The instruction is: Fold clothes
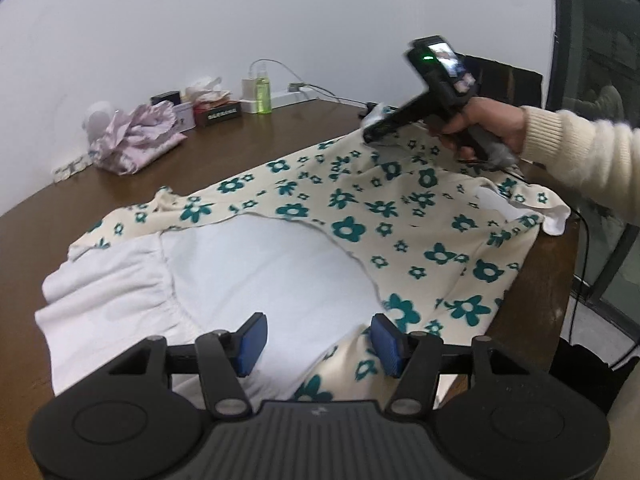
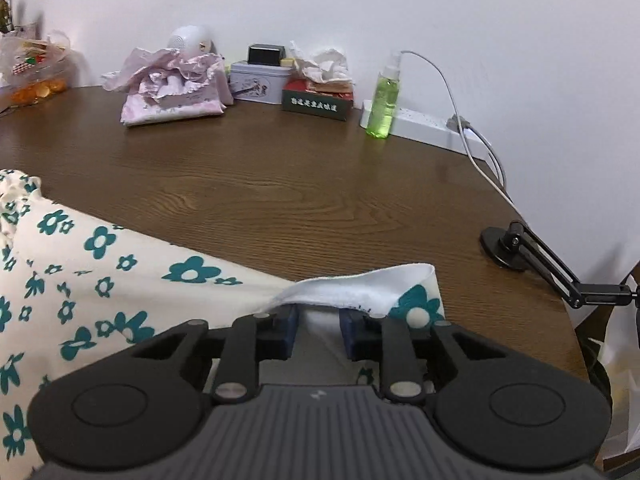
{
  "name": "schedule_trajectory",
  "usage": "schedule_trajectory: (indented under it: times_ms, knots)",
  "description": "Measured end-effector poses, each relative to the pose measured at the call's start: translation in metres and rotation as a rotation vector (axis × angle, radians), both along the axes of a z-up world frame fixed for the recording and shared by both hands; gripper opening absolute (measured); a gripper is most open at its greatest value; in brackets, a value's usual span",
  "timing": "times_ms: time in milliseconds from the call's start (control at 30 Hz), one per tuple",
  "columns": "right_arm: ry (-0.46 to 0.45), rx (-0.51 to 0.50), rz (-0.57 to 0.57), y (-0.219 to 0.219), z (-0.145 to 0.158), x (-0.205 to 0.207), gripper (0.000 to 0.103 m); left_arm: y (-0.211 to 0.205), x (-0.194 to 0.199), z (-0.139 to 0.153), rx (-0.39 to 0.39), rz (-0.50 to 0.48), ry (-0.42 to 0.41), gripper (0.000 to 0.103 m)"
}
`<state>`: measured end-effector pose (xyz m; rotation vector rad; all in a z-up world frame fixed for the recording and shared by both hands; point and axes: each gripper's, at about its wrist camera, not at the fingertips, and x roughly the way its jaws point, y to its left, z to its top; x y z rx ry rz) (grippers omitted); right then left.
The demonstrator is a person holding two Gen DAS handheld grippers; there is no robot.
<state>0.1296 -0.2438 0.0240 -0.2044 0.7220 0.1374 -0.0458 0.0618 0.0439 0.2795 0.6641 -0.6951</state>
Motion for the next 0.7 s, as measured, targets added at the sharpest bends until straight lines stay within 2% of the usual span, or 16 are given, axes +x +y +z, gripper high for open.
schedule_trajectory:
  times_ms: [33,100,167,267,333,400,533,567,633,667,700]
  knots:
    - [0.002,-0.005,0.024,0.000,0.005,-0.008,0.035,0.005,0.001,0.002,-0.012,0.011,0.005,0.056]
    - [0.006,-0.015,0.071,-0.001,0.014,-0.023,0.057,0.014,0.002,0.005,-0.035,0.032,0.014,0.056]
    - [0.037,-0.004,0.152,-0.005,0.031,-0.049,0.063,0.023,0.003,0.008,-0.058,0.052,0.024,0.056]
    - [0.065,0.081,0.314,-0.019,0.056,-0.102,0.064,0.035,-0.009,0.016,-0.078,-0.015,0.014,0.057]
    - [0.037,0.159,0.466,-0.024,0.061,-0.143,0.064,0.039,-0.018,0.018,-0.090,-0.066,0.009,0.057]
    - [0.059,0.195,0.519,-0.017,0.052,-0.166,0.062,0.033,-0.021,0.017,-0.081,-0.089,0.017,0.057]
    - [0.088,0.194,0.560,-0.009,0.035,-0.190,0.049,0.021,-0.027,0.003,0.059,-0.070,-0.012,0.056]
    - [0.094,0.187,0.565,-0.008,0.031,-0.195,0.049,0.026,-0.030,0.005,0.049,-0.059,-0.010,0.056]
    - [0.092,0.178,0.596,-0.008,0.028,-0.207,0.053,0.038,-0.044,0.016,-0.034,-0.072,-0.025,0.057]
    - [0.084,0.174,0.624,-0.010,0.029,-0.214,0.060,0.040,-0.052,0.020,-0.092,-0.105,-0.045,0.061]
    - [0.072,0.144,0.663,-0.010,0.027,-0.221,0.062,0.037,-0.060,0.020,-0.124,-0.147,-0.057,0.066]
